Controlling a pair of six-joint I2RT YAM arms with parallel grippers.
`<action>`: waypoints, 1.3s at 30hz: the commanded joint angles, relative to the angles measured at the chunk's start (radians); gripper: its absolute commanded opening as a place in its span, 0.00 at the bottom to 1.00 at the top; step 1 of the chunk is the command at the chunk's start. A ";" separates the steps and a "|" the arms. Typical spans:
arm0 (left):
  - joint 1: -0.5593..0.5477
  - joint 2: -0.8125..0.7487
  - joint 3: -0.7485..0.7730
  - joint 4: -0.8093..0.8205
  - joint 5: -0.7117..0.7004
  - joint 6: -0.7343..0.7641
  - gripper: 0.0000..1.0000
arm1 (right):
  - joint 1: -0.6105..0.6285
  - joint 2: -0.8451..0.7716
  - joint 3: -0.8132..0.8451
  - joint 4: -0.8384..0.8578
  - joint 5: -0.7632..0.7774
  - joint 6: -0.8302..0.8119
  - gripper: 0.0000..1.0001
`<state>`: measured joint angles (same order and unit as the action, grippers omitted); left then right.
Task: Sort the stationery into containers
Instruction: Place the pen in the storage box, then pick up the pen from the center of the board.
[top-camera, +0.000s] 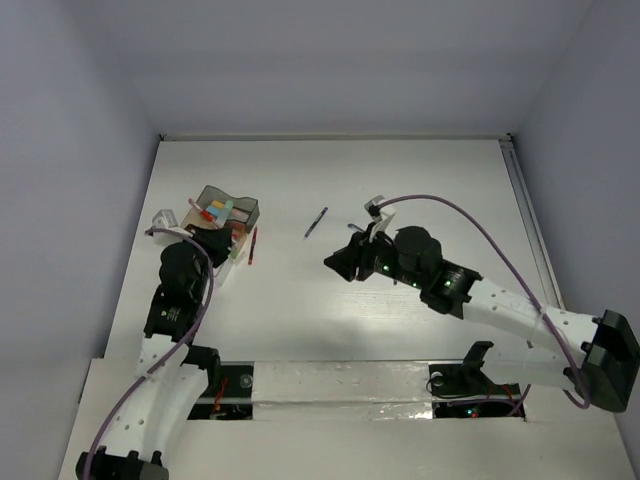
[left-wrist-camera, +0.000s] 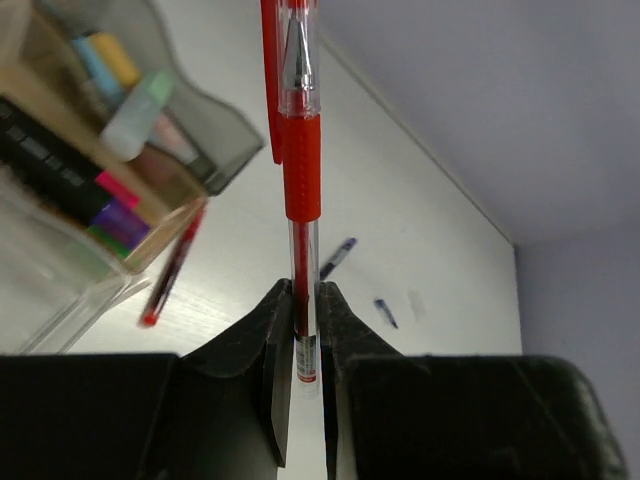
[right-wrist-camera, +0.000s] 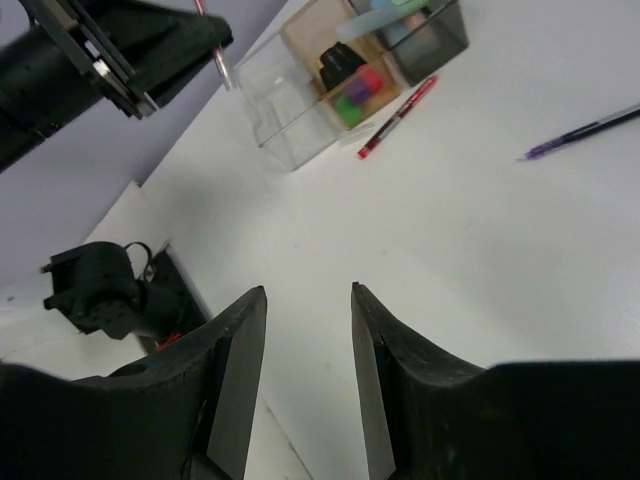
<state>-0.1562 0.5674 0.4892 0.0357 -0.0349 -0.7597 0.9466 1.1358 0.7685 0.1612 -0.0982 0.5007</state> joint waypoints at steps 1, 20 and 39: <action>0.033 -0.015 -0.055 -0.077 -0.149 -0.139 0.00 | -0.040 -0.068 -0.031 -0.101 -0.011 -0.045 0.46; 0.271 0.153 -0.144 -0.018 -0.127 -0.141 0.00 | -0.071 -0.137 -0.118 -0.037 -0.143 -0.044 0.47; 0.290 0.198 -0.178 0.079 -0.122 -0.142 0.45 | -0.071 -0.105 -0.101 -0.043 -0.115 -0.044 0.48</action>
<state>0.1265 0.7727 0.3180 0.0643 -0.1577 -0.9028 0.8825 1.0359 0.6540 0.0830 -0.2283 0.4706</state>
